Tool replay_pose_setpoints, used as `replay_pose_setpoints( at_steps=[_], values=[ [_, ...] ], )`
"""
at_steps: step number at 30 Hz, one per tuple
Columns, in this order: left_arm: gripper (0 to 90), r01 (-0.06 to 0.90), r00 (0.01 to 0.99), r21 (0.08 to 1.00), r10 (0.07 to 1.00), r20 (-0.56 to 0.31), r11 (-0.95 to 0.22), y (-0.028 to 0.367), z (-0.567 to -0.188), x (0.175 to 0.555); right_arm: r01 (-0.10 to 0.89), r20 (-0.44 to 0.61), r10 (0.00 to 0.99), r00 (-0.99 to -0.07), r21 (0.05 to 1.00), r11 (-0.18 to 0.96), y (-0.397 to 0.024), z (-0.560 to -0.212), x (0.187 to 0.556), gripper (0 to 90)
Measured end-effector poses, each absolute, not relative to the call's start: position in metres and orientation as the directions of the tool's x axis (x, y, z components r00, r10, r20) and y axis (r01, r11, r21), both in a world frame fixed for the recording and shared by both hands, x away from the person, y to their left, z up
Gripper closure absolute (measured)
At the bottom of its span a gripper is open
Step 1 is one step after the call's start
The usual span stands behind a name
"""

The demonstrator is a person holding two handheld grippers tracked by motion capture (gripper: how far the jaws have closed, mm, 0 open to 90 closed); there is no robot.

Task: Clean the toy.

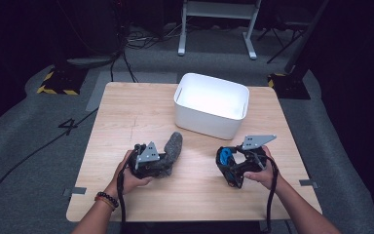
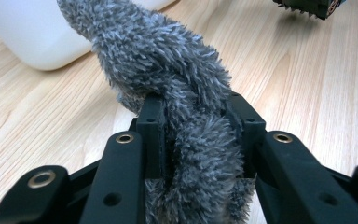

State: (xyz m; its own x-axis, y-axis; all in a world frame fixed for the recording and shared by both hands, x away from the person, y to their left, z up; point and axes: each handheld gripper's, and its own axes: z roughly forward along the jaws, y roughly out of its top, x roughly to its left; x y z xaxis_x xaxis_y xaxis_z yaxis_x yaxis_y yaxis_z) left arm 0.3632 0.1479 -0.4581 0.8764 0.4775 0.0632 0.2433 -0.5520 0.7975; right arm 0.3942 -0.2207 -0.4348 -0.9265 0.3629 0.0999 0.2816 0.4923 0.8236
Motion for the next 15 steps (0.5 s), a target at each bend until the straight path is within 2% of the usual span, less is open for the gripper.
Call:
replay_pose_setpoints(
  at_steps=[9, 15],
  values=[
    [61.8, 0.286, 0.867, 0.782, 0.497, 0.036, -0.555, 0.154, -0.461, 0.369, 0.277, 0.045, 0.366, -0.930, 0.739, 0.614, -0.195, -0.443, 0.402, 25.9],
    [58.6, 0.302, 0.870, 0.770, 0.494, 0.019, -0.562, 0.154, -0.461, 0.369, 0.268, 0.016, 0.334, -0.942, 0.635, 0.725, -0.183, -0.455, 0.409, 25.6]
  ],
)
